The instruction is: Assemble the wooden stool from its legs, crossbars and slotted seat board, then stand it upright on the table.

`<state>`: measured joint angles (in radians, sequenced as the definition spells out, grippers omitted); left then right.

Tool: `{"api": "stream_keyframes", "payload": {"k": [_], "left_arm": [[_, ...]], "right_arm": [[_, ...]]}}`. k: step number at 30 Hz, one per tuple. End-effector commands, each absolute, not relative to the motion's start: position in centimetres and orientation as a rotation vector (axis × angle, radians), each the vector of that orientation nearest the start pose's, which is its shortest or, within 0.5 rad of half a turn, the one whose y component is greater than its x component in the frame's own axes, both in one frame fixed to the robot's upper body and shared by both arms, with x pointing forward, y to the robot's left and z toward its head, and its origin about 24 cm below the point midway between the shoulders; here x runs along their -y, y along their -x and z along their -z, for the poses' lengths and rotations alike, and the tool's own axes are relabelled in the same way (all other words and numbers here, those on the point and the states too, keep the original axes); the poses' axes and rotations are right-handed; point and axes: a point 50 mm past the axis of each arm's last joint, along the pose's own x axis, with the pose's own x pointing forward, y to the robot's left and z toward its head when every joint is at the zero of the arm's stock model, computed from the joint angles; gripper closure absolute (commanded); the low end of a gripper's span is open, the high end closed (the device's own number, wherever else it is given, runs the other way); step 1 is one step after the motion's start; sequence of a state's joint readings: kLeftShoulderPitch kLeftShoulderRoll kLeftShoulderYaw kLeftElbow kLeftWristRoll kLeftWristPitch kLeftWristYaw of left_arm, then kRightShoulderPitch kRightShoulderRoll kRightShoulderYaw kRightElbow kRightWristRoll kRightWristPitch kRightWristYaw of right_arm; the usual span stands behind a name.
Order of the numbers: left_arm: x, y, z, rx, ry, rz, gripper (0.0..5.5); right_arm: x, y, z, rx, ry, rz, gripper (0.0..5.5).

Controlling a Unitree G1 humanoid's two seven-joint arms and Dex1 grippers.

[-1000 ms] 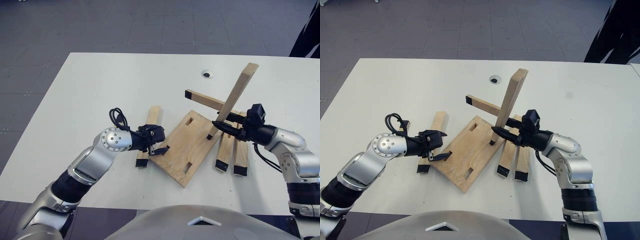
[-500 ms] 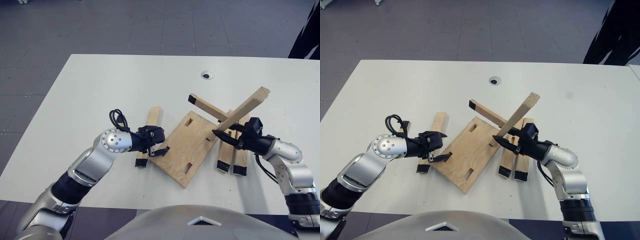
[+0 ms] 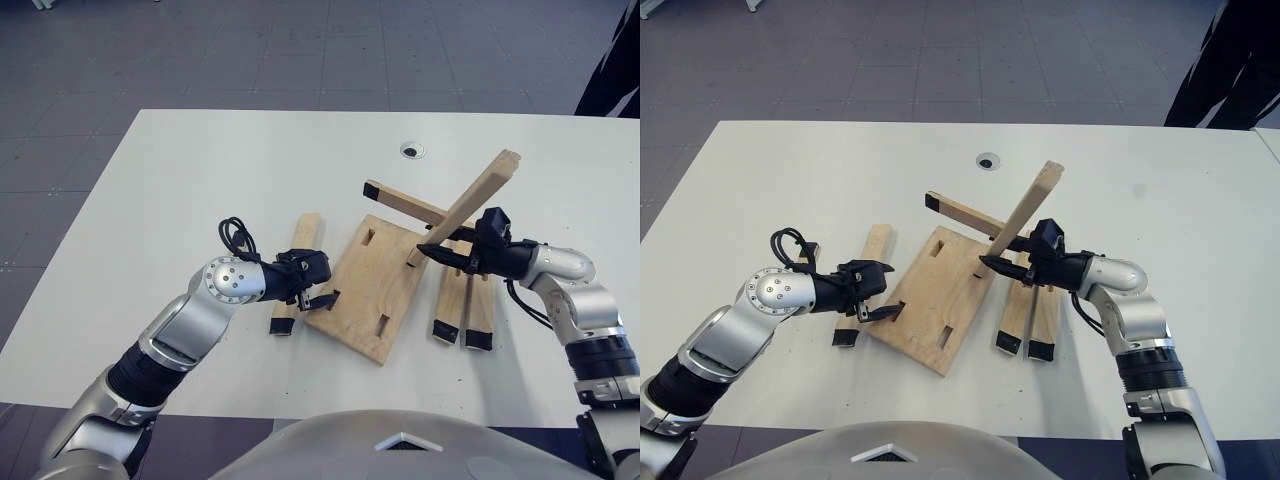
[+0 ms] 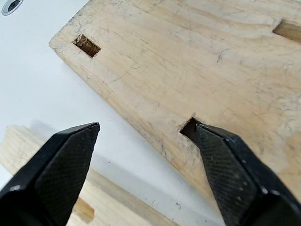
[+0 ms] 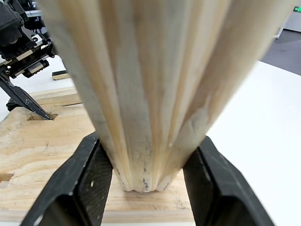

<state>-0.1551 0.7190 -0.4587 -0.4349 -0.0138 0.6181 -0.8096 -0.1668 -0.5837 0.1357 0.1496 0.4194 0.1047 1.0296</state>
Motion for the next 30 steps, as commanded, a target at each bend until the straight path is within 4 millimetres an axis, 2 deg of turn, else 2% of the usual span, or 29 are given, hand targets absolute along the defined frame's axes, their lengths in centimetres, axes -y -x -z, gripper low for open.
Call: {"api": "stream_keyframes", "payload": {"k": [1, 9, 12, 14, 17, 23, 24, 30], "left_arm": [[-13.9, -21.8, -6.7, -0.525, -0.666, 1.110, 1.73], [-14.0, -21.9, -6.7, -0.528, -0.665, 1.104, 1.73], [-14.0, -22.0, -6.7, -0.527, -0.665, 1.103, 1.73], [-14.0, -22.0, -6.6, -0.528, -0.664, 1.102, 1.73], [-14.0, -21.9, -6.6, -0.527, -0.662, 1.101, 1.73], [-14.0, -21.9, -6.5, -0.529, -0.660, 1.104, 1.73], [-14.0, -21.9, -6.5, -0.529, -0.658, 1.104, 1.73], [-14.0, -21.7, -6.5, -0.532, -0.653, 1.106, 1.73]], "right_arm": [[19.8, -23.2, -0.9, -0.483, 0.296, -1.011, 3.45], [18.6, -22.5, -0.8, -0.430, 0.464, -1.067, 3.43], [18.7, -23.0, -1.1, -0.425, 0.387, -1.018, 3.41], [18.7, -23.5, -1.7, -0.411, 0.312, -0.989, 3.41], [18.6, -23.9, -2.6, -0.368, 0.291, -0.976, 3.41], [17.7, -25.0, -6.5, -0.252, 0.286, -0.961, 3.41], [17.5, -25.0, -6.8, -0.249, 0.285, -0.970, 3.01], [17.4, -25.0, -6.8, -0.278, 0.293, -0.958, 1.93]]}}
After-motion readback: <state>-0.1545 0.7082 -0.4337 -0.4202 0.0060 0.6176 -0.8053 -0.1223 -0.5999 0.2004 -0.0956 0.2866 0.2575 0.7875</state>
